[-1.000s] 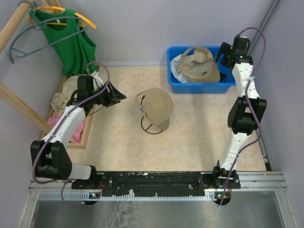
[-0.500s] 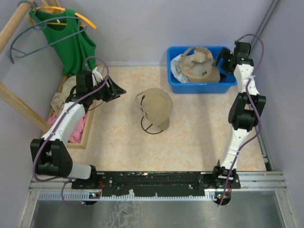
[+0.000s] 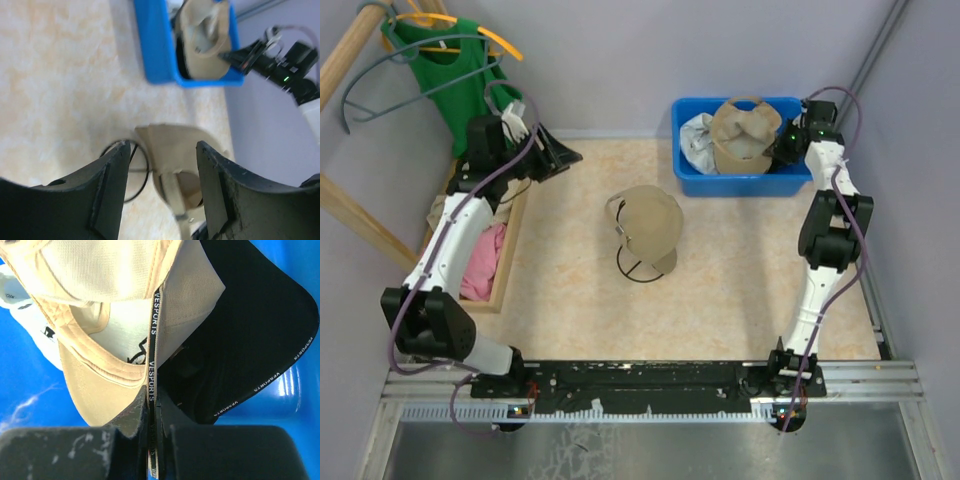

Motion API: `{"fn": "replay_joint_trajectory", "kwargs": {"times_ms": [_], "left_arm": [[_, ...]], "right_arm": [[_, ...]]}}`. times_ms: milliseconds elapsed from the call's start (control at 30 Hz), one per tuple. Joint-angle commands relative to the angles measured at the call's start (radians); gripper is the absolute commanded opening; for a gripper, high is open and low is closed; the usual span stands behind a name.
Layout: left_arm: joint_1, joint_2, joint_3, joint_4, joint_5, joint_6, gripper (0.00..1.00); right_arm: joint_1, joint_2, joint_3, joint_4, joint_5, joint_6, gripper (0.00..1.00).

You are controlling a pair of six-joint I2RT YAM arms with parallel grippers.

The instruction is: Stack the hats

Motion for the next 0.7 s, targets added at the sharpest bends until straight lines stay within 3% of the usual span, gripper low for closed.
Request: {"fn": "replay_joint_trajectory", "kwargs": {"times_ms": [0, 367, 467, 600, 667], "left_arm": [[0.009, 0.064, 0.237, -0.035, 0.04, -0.03, 0.62], [-0.047, 0.271, 0.628, 0.034, 0.282, -0.208, 0.74], [-0.08, 0.292, 0.632, 0.041, 0.301, -0.204, 0.75], [-0.125, 0.29, 0.556, 0.114, 0.319, -0.23, 0.78], [-0.145, 0.284, 0.535, 0.19, 0.32, -0.258, 0.81]], "right_arm": [[0.001, -0.109, 0.012, 0.037, -0.038, -0.012, 0.0], [0.032, -0.438, -0.056, 0.161, -0.255, 0.008, 0.0], [0.037, -0.51, -0.127, 0.271, -0.357, 0.078, 0.0], [0.048, -0.608, -0.261, 0.475, -0.483, 0.306, 0.0], [0.077, -0.637, -0.284, 0.455, -0.481, 0.313, 0.0]]}}
